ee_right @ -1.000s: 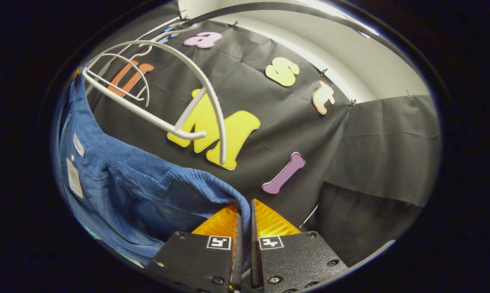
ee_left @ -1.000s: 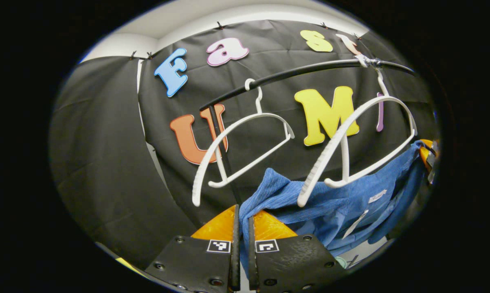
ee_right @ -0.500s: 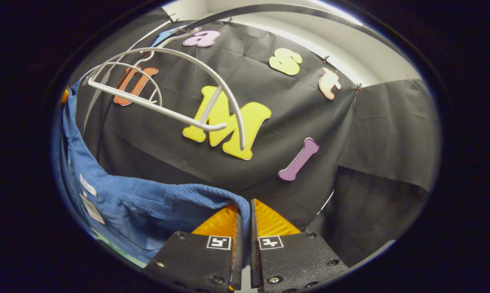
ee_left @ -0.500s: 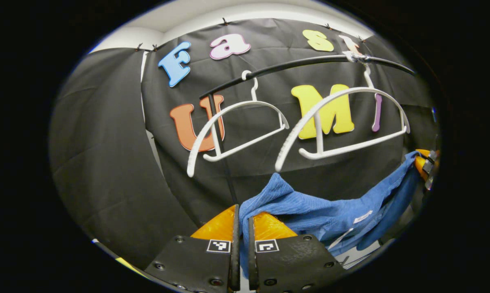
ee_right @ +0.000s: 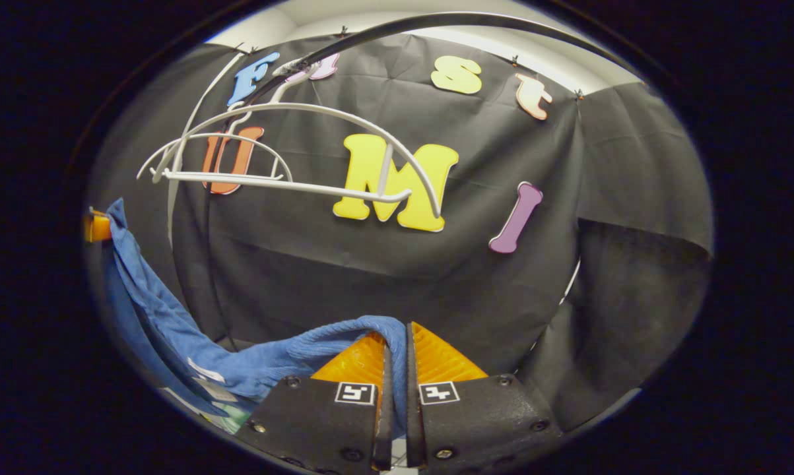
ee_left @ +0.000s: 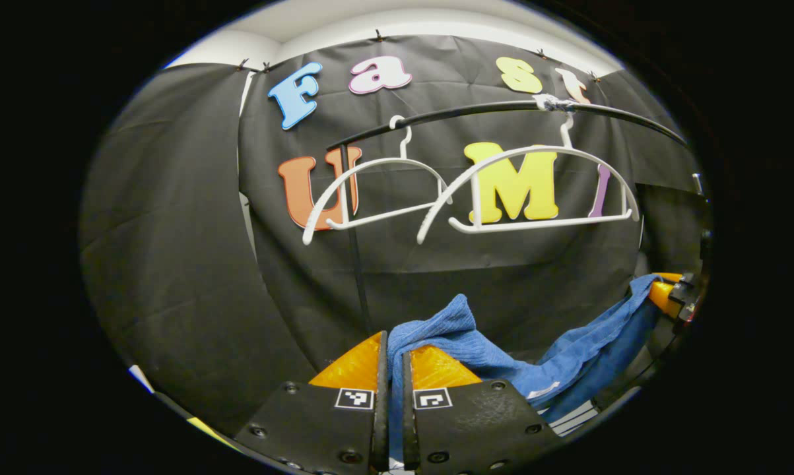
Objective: Grasp the clothes on the hanger with both hands and then place them into the laundry hamper below.
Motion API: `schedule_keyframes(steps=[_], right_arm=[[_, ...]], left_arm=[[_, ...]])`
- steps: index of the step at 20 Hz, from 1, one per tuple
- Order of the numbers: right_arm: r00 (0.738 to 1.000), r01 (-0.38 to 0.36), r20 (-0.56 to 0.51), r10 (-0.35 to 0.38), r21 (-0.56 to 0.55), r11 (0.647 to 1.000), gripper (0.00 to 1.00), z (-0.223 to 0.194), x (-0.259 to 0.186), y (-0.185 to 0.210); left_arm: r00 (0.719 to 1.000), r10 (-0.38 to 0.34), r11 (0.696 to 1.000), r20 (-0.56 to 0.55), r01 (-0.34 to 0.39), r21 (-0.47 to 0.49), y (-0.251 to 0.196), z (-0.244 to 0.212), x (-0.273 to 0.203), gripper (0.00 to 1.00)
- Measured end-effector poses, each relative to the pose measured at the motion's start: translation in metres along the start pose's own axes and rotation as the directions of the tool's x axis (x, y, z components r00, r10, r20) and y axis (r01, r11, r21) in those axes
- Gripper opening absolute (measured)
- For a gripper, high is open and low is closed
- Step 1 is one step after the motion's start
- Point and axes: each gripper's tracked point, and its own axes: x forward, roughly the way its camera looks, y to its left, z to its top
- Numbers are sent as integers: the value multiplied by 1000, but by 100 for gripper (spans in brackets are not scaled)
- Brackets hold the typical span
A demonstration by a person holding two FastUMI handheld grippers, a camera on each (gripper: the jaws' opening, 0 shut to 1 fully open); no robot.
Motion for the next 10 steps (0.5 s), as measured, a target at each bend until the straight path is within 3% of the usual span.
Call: schedule_keyframes(steps=[4,5,10], right_arm=[[997,-81,3,81,18,997,11,6,-18,27],[994,-108,3,107,30,994,11,7,-22,35],[975,-223,18,222,65,973,11,20,-39,73]], left_arm=[[999,-33,999,16,33,22,-17,2,-19,12],[999,-50,998,20,49,28,-24,3,-22,8],[991,-127,991,41,125,47,-58,11,-39,8]])
